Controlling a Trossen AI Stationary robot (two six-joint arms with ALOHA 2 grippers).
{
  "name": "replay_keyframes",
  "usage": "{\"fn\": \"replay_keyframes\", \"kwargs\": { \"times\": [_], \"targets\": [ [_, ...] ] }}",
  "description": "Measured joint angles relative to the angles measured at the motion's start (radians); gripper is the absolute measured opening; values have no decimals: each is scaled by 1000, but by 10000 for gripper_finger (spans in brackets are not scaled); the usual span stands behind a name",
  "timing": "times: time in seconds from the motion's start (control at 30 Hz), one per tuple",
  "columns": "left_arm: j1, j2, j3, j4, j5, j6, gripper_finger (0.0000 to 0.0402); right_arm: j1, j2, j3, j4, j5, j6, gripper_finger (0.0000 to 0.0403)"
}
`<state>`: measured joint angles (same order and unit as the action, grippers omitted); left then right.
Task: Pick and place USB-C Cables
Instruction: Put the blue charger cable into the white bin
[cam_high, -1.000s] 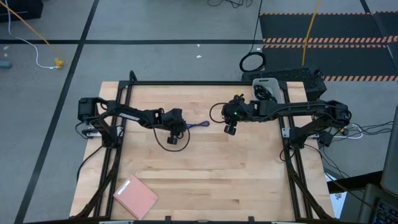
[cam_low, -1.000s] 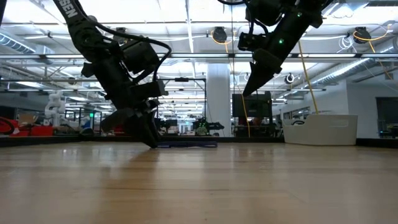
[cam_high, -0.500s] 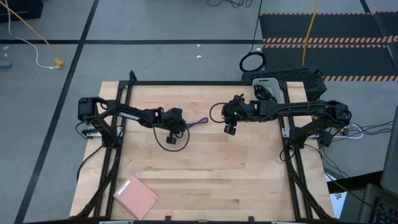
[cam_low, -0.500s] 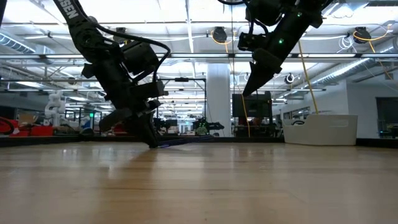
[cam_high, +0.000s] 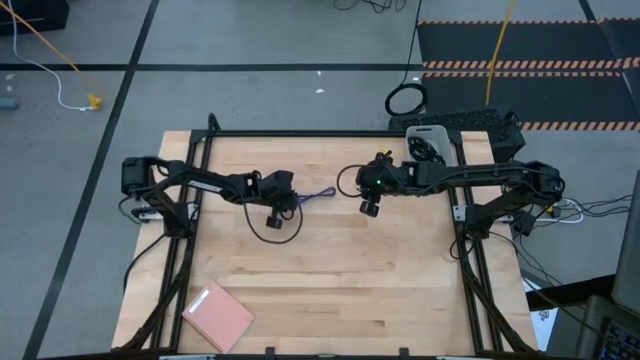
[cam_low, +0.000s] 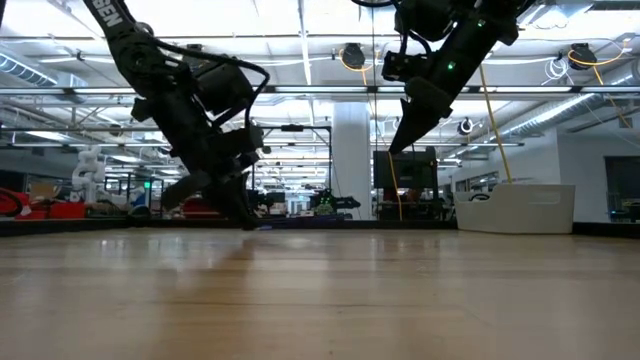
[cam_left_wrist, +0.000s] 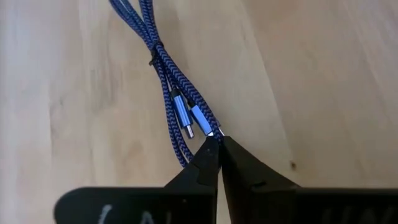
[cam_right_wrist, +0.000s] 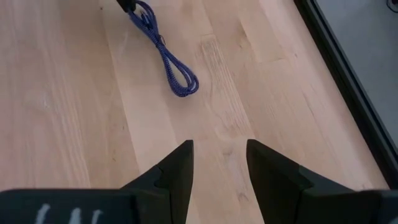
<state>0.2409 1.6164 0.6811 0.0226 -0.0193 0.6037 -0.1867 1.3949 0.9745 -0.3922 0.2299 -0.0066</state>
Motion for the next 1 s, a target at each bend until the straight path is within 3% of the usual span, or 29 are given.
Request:
{"fn": "replay_keyframes", "kwargs": {
  "times": [0.27,0.63,0.8,1.0],
  "targets": [
    [-60,-89,1,-11,-72,50,8,0,0,0,49,-1,42,141],
    [-170,-162,2,-15,-318,191,9,53,0,0,192,-23,18,141],
    [-207,-187,2,-2,-368,236,9,88,0,0,262,-23,-15,143],
    [-252,-192,43,-5,-392,266,10,143,0,0,360,58,-52,184]
  ]
}}
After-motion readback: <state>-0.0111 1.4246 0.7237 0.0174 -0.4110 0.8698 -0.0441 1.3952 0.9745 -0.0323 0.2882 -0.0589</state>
